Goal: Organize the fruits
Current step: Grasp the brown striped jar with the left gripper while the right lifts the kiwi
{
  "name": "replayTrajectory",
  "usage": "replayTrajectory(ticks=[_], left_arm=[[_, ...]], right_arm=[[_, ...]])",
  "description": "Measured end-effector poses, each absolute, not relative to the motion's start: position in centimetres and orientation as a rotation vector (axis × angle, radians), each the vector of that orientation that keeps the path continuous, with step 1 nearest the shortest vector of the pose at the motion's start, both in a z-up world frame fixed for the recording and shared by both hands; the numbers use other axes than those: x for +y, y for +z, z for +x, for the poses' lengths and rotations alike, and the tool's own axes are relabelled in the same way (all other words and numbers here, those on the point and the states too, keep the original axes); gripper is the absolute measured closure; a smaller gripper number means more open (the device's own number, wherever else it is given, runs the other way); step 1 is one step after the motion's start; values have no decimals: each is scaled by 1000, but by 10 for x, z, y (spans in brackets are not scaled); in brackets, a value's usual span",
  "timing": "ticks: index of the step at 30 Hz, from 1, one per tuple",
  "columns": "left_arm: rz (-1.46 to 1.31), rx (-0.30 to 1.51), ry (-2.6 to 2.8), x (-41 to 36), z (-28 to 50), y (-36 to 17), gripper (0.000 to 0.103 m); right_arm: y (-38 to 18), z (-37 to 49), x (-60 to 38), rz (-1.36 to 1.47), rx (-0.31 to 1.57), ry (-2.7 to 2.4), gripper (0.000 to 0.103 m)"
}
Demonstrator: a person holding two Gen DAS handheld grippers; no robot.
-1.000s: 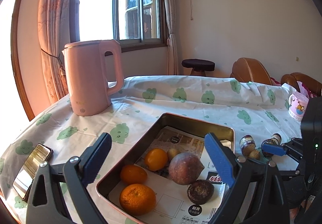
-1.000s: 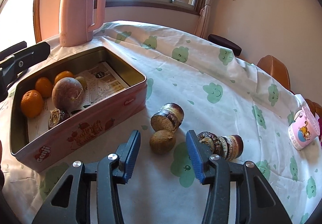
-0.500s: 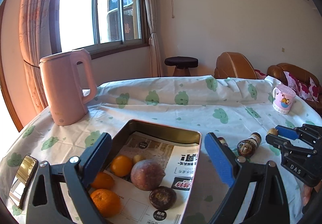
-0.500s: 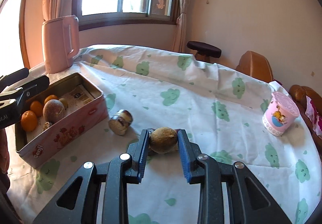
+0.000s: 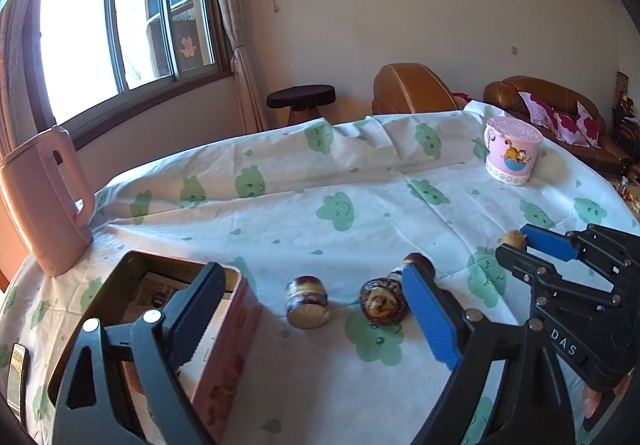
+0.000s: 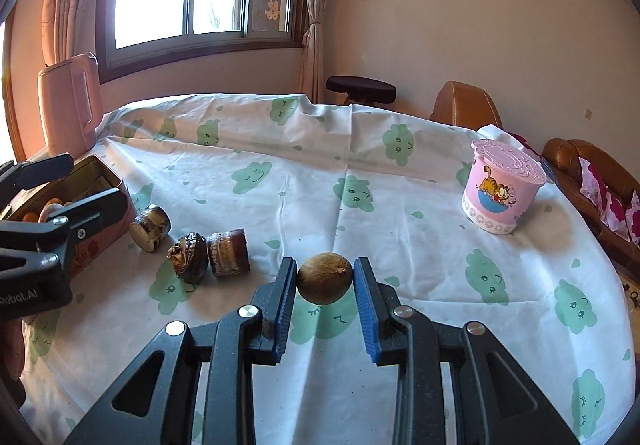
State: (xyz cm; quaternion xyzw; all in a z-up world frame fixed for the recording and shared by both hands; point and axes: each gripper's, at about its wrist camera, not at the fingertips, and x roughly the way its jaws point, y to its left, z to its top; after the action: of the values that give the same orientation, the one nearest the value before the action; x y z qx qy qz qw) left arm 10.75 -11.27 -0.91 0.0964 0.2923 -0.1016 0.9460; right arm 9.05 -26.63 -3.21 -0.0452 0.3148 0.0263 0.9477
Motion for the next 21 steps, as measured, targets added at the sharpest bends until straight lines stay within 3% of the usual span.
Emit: replayTrajectory(ticks=[7, 10, 17, 21], left_arm=[[262, 703, -315, -156, 132, -31, 25], [291, 736, -326, -165, 142, -40, 41], [304, 805, -388, -181, 158, -53, 46], [311, 831, -401, -183, 162, -59, 59]], right_arm=[[-37, 89, -288, -43, 649, 36, 72], [-36, 87, -293, -35, 641, 31, 72], [-36, 87, -292, -36, 643, 42, 72], [-37, 88, -293, -32, 649, 40, 72]])
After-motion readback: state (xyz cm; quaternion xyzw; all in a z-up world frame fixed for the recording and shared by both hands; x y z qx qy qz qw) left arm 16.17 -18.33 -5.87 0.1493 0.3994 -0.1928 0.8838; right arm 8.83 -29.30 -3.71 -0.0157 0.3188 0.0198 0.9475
